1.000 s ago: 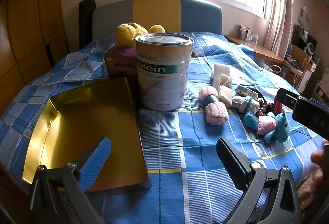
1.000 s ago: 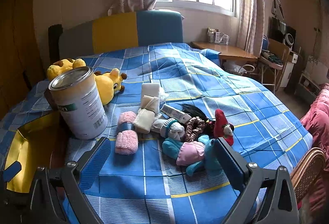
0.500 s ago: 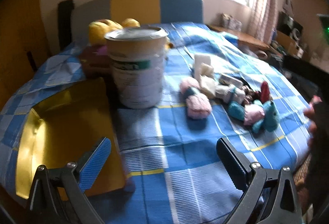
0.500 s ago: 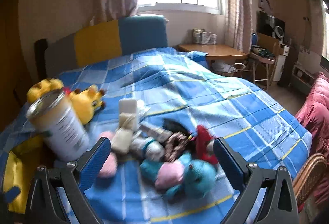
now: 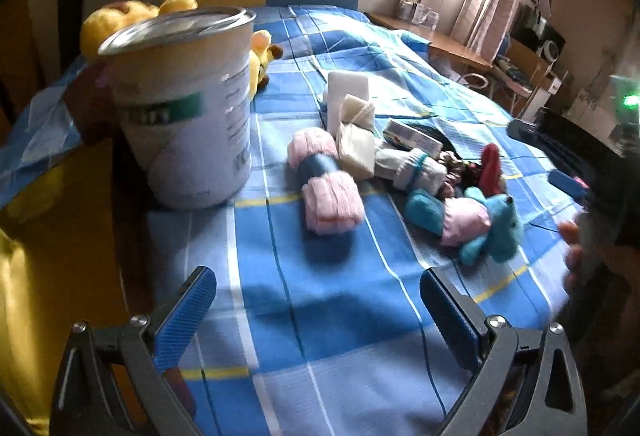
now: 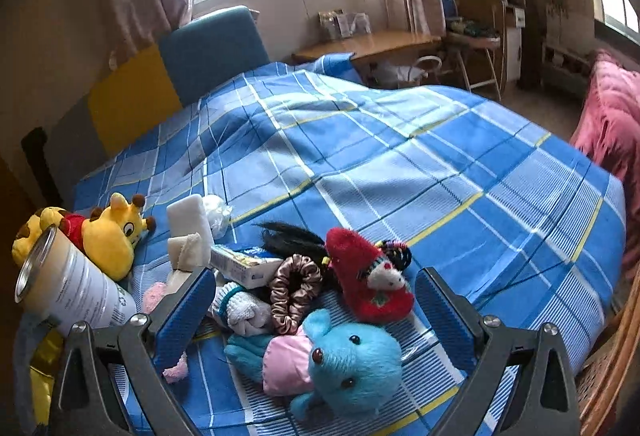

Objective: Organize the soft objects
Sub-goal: 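Grasp the pink towel-wrapped roll with the left gripper while right approaches gauze, then lift the pink roll with the left gripper while right grasps the white gauze bandage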

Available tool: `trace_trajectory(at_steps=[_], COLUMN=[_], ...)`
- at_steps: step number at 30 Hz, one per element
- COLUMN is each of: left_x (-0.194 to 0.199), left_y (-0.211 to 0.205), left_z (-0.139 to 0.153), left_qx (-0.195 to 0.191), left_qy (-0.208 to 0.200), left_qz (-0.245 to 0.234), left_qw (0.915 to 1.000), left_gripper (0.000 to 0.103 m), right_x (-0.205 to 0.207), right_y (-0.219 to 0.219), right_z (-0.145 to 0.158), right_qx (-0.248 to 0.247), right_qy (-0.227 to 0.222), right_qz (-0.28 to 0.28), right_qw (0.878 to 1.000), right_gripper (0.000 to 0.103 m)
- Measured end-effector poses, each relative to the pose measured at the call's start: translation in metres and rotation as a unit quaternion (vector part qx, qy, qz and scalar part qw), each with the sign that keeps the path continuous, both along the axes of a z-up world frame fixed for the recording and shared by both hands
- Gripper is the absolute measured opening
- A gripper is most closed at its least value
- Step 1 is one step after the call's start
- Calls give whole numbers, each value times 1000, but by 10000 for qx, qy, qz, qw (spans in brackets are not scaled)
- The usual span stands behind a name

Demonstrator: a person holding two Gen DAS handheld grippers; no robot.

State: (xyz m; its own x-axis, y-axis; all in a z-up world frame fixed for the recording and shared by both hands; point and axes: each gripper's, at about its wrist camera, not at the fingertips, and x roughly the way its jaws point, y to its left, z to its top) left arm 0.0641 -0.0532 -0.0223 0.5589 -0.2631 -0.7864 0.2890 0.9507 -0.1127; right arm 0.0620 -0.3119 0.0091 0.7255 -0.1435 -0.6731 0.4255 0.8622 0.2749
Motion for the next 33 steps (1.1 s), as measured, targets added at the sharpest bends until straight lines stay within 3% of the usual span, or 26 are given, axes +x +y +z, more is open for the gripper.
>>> trace_trajectory(at_steps=[2, 4, 12, 16, 19, 21, 25, 33], left_x=[12, 28, 84, 106, 120, 118, 108, 37], left_y=[-11, -23, -49, -58, -62, -63, -52, -15], left_z=[-2, -9, -36, -54, -72, -74, -64, -51], left_qx=[234, 442, 448, 596, 734, 779, 610, 316], left_qy=[-33, 33, 476, 564, 628, 486, 457, 243], left_qz=[-31, -85, -6, -20, -83, -90, 26, 24], left_qw=[9997, 9990, 9979, 9966, 9953, 9957, 9971, 9992], left_gripper=[91, 90, 84, 61, 59, 57, 35, 34], right_x=[0, 0, 2, 5, 6, 7, 8, 7], right_y=[2, 3, 1, 3, 3, 2, -1, -16], right_z=[0, 0, -1, -2, -3, -4, -6, -17], right_qx=[18, 19, 191, 216, 212, 259, 356, 831], right_qy=[5, -10, -30, -27, -17, -6, 2, 118], right_qz=[32, 70, 195, 272, 272, 268, 278, 133], right_qw=[10000, 10000, 9996, 9994, 9994, 9993, 9990, 9964], right_gripper=[102, 102, 102, 102, 102, 98, 86, 68])
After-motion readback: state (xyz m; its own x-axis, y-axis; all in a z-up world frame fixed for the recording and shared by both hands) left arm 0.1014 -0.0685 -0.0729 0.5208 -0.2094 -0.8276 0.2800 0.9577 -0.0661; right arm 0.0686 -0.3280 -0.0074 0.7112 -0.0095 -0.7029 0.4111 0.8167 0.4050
